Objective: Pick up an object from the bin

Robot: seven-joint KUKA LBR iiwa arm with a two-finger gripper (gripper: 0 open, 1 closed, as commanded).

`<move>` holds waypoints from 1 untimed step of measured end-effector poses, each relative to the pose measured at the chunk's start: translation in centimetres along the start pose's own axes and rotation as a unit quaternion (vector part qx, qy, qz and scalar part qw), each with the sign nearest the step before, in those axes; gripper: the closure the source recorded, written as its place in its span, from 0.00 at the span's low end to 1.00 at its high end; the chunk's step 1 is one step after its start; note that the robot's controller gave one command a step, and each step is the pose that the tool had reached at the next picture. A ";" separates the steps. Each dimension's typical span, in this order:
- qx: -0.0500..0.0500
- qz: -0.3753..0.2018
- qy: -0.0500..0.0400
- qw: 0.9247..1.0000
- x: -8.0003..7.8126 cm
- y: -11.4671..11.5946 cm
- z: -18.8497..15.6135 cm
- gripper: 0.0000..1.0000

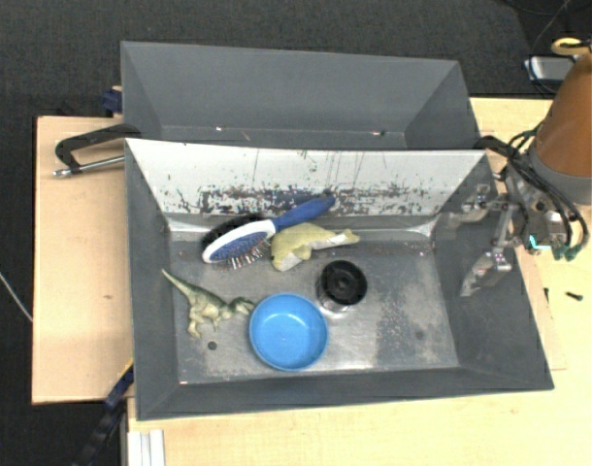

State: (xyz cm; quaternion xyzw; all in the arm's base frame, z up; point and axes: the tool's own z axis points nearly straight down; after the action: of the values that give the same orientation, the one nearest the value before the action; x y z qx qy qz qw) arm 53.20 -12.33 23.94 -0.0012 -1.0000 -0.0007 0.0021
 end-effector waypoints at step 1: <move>0.000 0.059 -0.005 0.998 -4.7 11.2 15.8 0.00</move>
Offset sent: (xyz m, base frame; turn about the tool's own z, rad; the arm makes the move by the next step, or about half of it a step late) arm 0.0471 0.1184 -0.1694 0.1178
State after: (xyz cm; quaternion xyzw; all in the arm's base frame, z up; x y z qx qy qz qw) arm 57.85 -1.09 8.16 -0.0605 -0.9982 -0.0003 -0.0024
